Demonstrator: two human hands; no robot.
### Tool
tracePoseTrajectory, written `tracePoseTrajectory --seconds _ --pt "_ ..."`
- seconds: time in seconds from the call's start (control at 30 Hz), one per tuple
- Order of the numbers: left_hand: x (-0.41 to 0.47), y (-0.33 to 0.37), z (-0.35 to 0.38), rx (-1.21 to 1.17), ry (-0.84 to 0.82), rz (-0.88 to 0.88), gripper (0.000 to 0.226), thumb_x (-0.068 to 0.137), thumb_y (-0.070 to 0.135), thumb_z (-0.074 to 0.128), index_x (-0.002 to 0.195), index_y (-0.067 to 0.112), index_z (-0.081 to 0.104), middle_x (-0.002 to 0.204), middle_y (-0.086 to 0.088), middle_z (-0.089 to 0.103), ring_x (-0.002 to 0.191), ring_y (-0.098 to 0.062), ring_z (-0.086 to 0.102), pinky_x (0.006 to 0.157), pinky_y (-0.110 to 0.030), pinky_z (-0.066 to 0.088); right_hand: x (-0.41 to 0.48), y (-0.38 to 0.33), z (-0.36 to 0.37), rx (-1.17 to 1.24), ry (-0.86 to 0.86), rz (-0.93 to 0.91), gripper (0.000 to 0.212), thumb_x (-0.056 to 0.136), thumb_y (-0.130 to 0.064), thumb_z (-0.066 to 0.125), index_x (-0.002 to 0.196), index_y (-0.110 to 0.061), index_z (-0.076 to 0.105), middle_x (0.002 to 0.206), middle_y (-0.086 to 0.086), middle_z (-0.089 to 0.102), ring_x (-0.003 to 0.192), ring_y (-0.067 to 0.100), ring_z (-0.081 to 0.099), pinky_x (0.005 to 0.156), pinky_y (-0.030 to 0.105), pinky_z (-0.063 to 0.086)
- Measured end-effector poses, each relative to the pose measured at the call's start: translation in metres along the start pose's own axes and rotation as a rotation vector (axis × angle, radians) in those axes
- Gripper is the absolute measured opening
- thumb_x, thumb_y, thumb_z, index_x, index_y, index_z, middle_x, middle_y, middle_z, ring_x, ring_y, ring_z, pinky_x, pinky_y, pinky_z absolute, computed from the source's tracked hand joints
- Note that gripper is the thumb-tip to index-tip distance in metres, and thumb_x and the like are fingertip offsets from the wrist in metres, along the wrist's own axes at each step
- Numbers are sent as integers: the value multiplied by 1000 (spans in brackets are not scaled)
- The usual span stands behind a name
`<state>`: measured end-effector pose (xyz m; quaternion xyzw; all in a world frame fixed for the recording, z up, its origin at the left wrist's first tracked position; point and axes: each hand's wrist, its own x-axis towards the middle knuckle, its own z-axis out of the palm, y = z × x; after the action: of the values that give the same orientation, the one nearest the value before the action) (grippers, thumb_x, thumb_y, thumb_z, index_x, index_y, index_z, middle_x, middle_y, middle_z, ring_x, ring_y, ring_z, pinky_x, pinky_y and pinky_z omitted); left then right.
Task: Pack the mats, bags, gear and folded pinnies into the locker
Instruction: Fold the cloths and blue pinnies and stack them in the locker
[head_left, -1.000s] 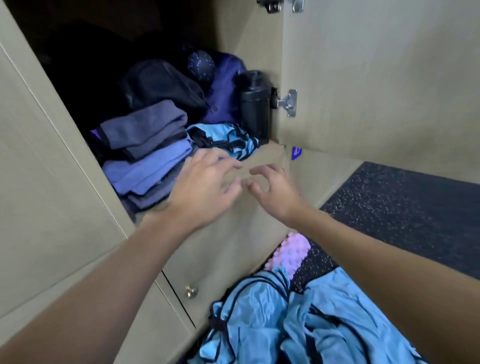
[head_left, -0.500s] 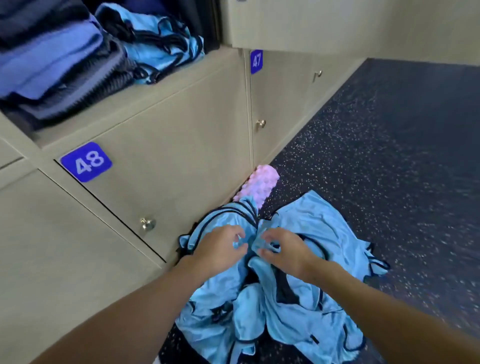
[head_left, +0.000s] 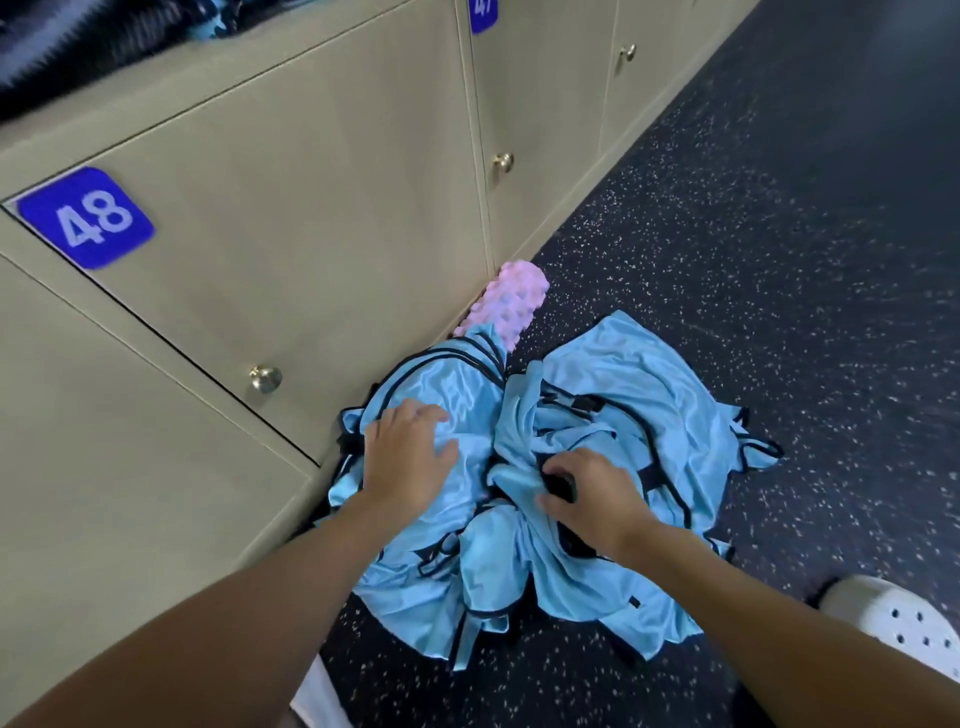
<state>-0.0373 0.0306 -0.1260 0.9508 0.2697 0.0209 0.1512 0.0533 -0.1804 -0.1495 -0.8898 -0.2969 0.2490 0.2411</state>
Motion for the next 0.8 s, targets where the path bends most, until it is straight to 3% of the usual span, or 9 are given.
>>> tracePoseTrajectory --seconds 0.23,0.3,0.37,0.43,0.5,0.57,0.7,0.8 --pt "-8 -50 -7 50 36 -255 54 92 42 63 141 25 48 139 -8 46 131 -31 41 114 -45 28 12 -30 14 52 21 -56 16 89 -37 64 102 -27 63 101 -5 52 99 17 49 88 34 30" --pt "-9 -59 -8 -119 23 -323 51 91 41 66 137 25 53 132 -8 52 119 -31 51 105 -47 42 14 -35 17 76 30 -76 15 88 -38 65 98 -27 63 100 -5 54 97 17 51 90 37 35" --pt "-10 -63 -9 -307 53 -340 38 90 36 69 125 21 62 110 0 62 89 -23 61 81 -38 54 16 -39 19 89 33 -88 21 88 -40 66 104 -27 63 105 -4 58 100 18 53 97 41 39" --pt "-9 -62 -12 -385 97 -341 23 91 28 70 111 17 68 91 7 60 71 -14 57 65 -28 47 16 -43 20 96 26 -80 29 89 -41 65 114 -26 63 113 -3 59 108 17 53 102 43 37" --pt "-6 -58 -14 -413 130 -328 7 92 20 68 98 17 71 87 5 65 67 -11 55 58 -23 42 16 -47 20 93 18 -78 33 90 -42 65 118 -26 63 117 -3 59 113 16 53 105 43 36" --pt "-4 -52 -19 -451 148 -311 8 93 14 65 87 17 71 83 3 68 64 -12 56 54 -21 41 17 -52 21 91 13 -90 33 90 -42 64 119 -25 63 118 -3 60 114 16 54 105 43 37" --pt "-5 -38 -33 -531 150 -222 6 92 9 64 89 11 69 81 5 64 65 -9 55 51 -10 42 16 -66 18 149 10 -120 35 90 -40 66 120 -22 62 118 -2 61 113 16 56 105 45 40" --pt "-10 -31 -41 -575 164 -175 6 90 7 65 90 12 68 79 8 62 61 -6 52 49 -12 42 14 -77 14 187 12 -141 41 91 -39 66 127 -22 58 119 -2 60 114 16 56 104 46 42"
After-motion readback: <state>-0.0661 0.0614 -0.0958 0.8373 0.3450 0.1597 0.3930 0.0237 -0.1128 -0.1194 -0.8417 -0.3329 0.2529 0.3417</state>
